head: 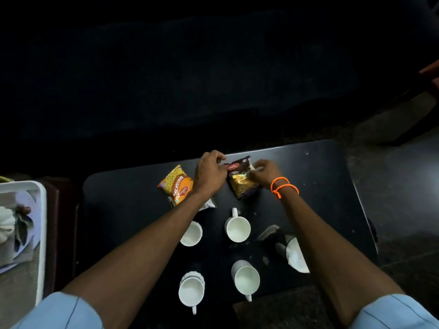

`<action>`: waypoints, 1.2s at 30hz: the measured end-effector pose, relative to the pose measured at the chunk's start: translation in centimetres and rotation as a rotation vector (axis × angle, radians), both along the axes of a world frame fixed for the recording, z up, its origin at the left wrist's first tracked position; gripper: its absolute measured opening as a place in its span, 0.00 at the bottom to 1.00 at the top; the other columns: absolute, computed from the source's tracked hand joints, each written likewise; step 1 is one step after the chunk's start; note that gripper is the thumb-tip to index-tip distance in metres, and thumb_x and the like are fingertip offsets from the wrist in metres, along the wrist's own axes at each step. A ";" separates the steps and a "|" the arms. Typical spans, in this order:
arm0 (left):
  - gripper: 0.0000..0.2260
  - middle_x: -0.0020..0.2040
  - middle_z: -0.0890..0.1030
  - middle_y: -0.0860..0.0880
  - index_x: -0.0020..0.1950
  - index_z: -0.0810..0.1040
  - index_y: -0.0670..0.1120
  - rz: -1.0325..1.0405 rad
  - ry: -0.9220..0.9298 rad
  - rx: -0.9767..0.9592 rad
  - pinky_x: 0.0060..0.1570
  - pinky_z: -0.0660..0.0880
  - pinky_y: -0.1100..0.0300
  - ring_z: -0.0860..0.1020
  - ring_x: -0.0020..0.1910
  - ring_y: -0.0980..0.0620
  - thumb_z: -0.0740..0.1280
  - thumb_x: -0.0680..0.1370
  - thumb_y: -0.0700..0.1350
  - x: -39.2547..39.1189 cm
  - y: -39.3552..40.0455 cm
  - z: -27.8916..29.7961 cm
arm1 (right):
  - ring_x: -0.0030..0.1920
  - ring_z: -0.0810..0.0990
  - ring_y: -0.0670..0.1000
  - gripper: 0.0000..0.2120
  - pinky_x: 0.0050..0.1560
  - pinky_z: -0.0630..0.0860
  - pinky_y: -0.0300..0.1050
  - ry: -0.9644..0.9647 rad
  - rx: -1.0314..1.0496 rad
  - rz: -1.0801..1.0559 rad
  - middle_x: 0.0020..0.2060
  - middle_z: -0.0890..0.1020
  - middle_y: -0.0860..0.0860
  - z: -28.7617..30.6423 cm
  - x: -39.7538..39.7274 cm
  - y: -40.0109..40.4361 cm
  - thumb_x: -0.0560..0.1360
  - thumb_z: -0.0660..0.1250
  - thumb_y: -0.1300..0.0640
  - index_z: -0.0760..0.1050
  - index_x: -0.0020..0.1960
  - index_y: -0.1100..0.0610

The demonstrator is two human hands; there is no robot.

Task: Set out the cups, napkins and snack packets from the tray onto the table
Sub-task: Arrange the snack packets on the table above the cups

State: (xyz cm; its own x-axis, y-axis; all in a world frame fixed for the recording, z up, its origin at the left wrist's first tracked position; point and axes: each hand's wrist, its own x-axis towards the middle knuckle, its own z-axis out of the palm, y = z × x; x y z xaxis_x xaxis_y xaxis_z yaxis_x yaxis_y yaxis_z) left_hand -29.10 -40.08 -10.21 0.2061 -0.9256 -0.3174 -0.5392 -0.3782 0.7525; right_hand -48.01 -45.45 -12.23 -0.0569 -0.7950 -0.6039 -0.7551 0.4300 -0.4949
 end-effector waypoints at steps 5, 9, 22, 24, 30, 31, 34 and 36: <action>0.19 0.64 0.78 0.40 0.68 0.79 0.45 -0.172 -0.068 0.103 0.63 0.73 0.53 0.77 0.64 0.40 0.72 0.77 0.42 -2.7 -0.8 -2.2 | 0.51 0.83 0.61 0.14 0.53 0.80 0.49 0.150 -0.220 -0.125 0.52 0.84 0.61 -0.2 -3.1 0.8 0.73 0.71 0.57 0.80 0.58 0.59; 0.27 0.64 0.74 0.44 0.76 0.73 0.53 -0.254 -0.041 0.137 0.68 0.73 0.51 0.75 0.65 0.43 0.74 0.77 0.46 -4.4 -0.8 -3.6 | 0.46 0.80 0.51 0.18 0.46 0.78 0.41 -0.060 -0.383 0.162 0.52 0.81 0.57 -0.1 -3.3 1.8 0.71 0.77 0.58 0.81 0.60 0.56; 0.26 0.76 0.66 0.46 0.76 0.72 0.60 -0.390 -0.274 0.045 0.69 0.71 0.47 0.63 0.75 0.43 0.73 0.79 0.54 -6.9 -1.1 -5.4 | 0.57 0.83 0.56 0.29 0.57 0.75 0.41 -0.006 -0.209 0.147 0.57 0.84 0.57 -1.7 -3.9 2.1 0.68 0.80 0.58 0.78 0.67 0.49; 0.26 0.77 0.66 0.46 0.77 0.72 0.60 -0.397 -0.288 0.053 0.69 0.71 0.46 0.63 0.76 0.43 0.73 0.79 0.54 -6.9 -1.1 -5.4 | 0.58 0.83 0.56 0.28 0.58 0.75 0.41 -0.013 -0.206 0.130 0.58 0.84 0.57 -1.6 -3.8 2.1 0.68 0.80 0.59 0.79 0.67 0.49; 0.29 0.79 0.63 0.45 0.79 0.69 0.58 -0.479 -0.294 0.104 0.73 0.69 0.43 0.61 0.78 0.42 0.71 0.79 0.57 -6.0 -1.4 -4.4 | 0.60 0.81 0.57 0.29 0.61 0.77 0.48 0.036 -0.162 0.221 0.61 0.81 0.57 -0.6 -3.7 1.8 0.70 0.79 0.57 0.77 0.69 0.49; 0.30 0.79 0.63 0.45 0.80 0.68 0.57 -0.492 -0.297 0.106 0.73 0.69 0.43 0.60 0.79 0.42 0.72 0.79 0.57 -5.6 -1.3 -4.1 | 0.61 0.79 0.58 0.28 0.61 0.77 0.49 0.095 -0.175 0.262 0.62 0.79 0.57 -0.4 -3.5 1.7 0.70 0.79 0.57 0.77 0.69 0.49; 0.29 0.77 0.66 0.44 0.79 0.69 0.52 -0.415 -0.249 0.038 0.71 0.72 0.43 0.63 0.77 0.42 0.72 0.79 0.55 -4.2 -0.5 -2.9 | 0.64 0.74 0.59 0.25 0.63 0.75 0.52 0.184 -0.346 0.254 0.63 0.75 0.58 0.5 -2.0 2.0 0.71 0.77 0.58 0.78 0.67 0.52; 0.24 0.73 0.71 0.43 0.76 0.74 0.48 -0.319 -0.236 -0.049 0.68 0.74 0.45 0.67 0.74 0.43 0.71 0.80 0.50 -2.7 0.2 -2.1 | 0.61 0.75 0.58 0.21 0.61 0.76 0.51 0.140 -0.450 0.208 0.60 0.77 0.57 1.1 0.0 2.5 0.72 0.75 0.60 0.80 0.65 0.55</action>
